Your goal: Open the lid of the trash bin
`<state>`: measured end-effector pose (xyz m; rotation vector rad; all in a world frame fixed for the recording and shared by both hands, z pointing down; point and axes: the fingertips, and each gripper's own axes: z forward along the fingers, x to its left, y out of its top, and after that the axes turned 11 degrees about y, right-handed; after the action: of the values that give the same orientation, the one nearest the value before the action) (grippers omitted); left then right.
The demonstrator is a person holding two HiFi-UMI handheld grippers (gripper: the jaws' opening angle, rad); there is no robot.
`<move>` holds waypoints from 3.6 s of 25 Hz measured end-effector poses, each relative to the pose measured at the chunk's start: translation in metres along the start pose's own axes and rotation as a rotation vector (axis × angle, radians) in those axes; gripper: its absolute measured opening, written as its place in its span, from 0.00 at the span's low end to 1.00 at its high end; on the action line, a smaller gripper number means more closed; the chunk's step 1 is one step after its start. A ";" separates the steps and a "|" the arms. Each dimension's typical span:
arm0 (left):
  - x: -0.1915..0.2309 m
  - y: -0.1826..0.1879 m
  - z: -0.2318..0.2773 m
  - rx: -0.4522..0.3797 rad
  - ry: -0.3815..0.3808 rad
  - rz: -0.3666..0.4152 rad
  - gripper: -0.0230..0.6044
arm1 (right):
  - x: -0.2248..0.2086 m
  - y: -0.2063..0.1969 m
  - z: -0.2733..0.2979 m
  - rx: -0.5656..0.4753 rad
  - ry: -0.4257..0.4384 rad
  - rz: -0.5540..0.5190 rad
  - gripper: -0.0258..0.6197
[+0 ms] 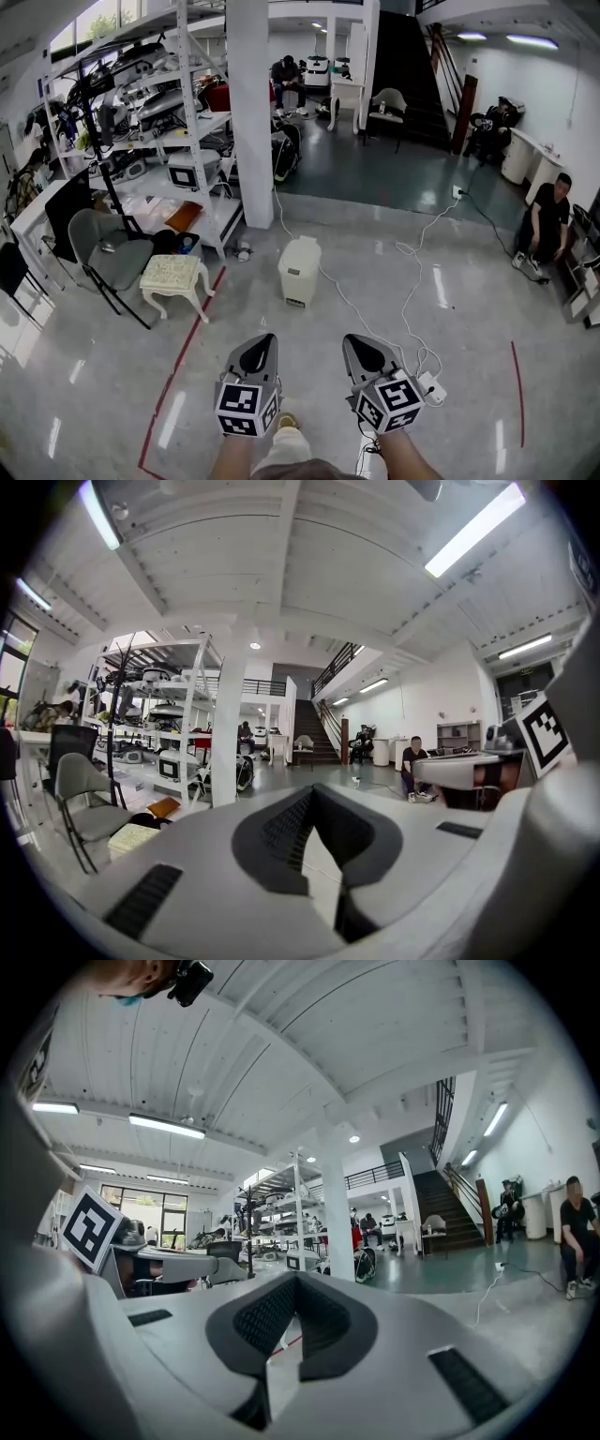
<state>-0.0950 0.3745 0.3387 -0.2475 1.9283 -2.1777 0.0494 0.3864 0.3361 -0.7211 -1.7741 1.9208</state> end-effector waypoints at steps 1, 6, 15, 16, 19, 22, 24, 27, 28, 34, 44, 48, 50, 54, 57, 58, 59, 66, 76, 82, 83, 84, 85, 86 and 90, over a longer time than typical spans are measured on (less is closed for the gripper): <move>0.003 0.000 0.007 0.002 -0.003 0.002 0.03 | -0.003 0.000 0.007 0.000 0.000 0.000 0.09; 0.022 0.003 0.049 0.000 -0.017 0.009 0.03 | -0.023 0.003 0.046 0.004 0.000 -0.012 0.09; 0.049 0.021 0.119 0.003 -0.065 0.014 0.03 | -0.061 0.023 0.103 -0.010 -0.039 -0.004 0.09; 0.050 0.023 0.125 0.004 -0.071 0.014 0.03 | -0.063 0.024 0.107 -0.010 -0.041 -0.002 0.09; 0.056 0.023 0.143 0.004 -0.084 0.014 0.03 | -0.072 0.023 0.122 -0.010 -0.051 0.001 0.09; 0.061 0.024 0.159 0.003 -0.104 0.028 0.03 | -0.080 0.024 0.139 -0.015 -0.062 0.003 0.09; 0.066 0.023 0.168 0.006 -0.114 0.039 0.03 | -0.084 0.023 0.151 -0.016 -0.065 0.008 0.09; 0.075 0.024 0.178 0.008 -0.117 0.033 0.03 | -0.088 0.024 0.163 -0.016 -0.066 0.009 0.09; 0.076 0.024 0.181 0.009 -0.116 0.029 0.03 | -0.090 0.024 0.164 -0.015 -0.067 0.009 0.09; 0.077 0.016 0.196 0.028 -0.124 0.026 0.03 | -0.105 0.017 0.166 -0.006 -0.092 0.025 0.09; 0.101 0.012 0.233 0.054 -0.100 0.030 0.03 | -0.132 0.013 0.205 -0.004 -0.093 0.050 0.09; 0.105 0.011 0.254 0.055 -0.095 0.034 0.03 | -0.147 0.012 0.221 -0.005 -0.087 0.047 0.09; 0.105 0.010 0.265 0.058 -0.097 0.041 0.03 | -0.157 0.012 0.228 -0.005 -0.089 0.048 0.09; 0.105 0.010 0.285 0.068 -0.091 0.040 0.03 | -0.176 0.013 0.240 -0.007 -0.086 0.057 0.09; 0.106 0.011 0.304 0.070 -0.089 0.036 0.03 | -0.191 0.014 0.253 -0.007 -0.083 0.057 0.09; 0.106 0.012 0.311 0.070 -0.089 0.036 0.03 | -0.196 0.015 0.258 -0.006 -0.082 0.057 0.09; 0.107 0.012 0.317 0.072 -0.089 0.036 0.03 | -0.201 0.016 0.263 -0.004 -0.081 0.057 0.09; 0.110 0.013 0.366 0.091 -0.081 0.025 0.03 | -0.243 0.022 0.294 0.001 -0.074 0.060 0.09; 0.104 0.015 0.433 0.108 -0.048 0.008 0.03 | -0.307 0.028 0.324 0.007 -0.056 0.063 0.09; 0.102 0.022 0.475 0.110 -0.014 0.007 0.03 | -0.345 0.034 0.346 0.003 -0.028 0.067 0.09; 0.102 0.023 0.481 0.109 -0.007 0.006 0.03 | -0.349 0.035 0.350 0.004 -0.020 0.067 0.09; 0.101 0.024 0.485 0.108 0.001 0.007 0.03 | -0.354 0.035 0.352 0.005 -0.011 0.067 0.09; 0.100 0.025 0.489 0.105 0.010 0.007 0.03 | -0.358 0.035 0.355 0.005 -0.004 0.068 0.09; 0.100 0.026 0.492 0.103 0.020 0.006 0.03 | -0.363 0.035 0.357 0.005 0.002 0.068 0.09; 0.105 0.028 0.507 0.111 0.045 -0.008 0.03 | -0.377 0.036 0.371 0.009 0.021 0.074 0.09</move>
<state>-0.0568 -0.1415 0.3711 -0.1893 1.8246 -2.3052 0.1084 -0.1405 0.3507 -0.8109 -1.7482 1.9607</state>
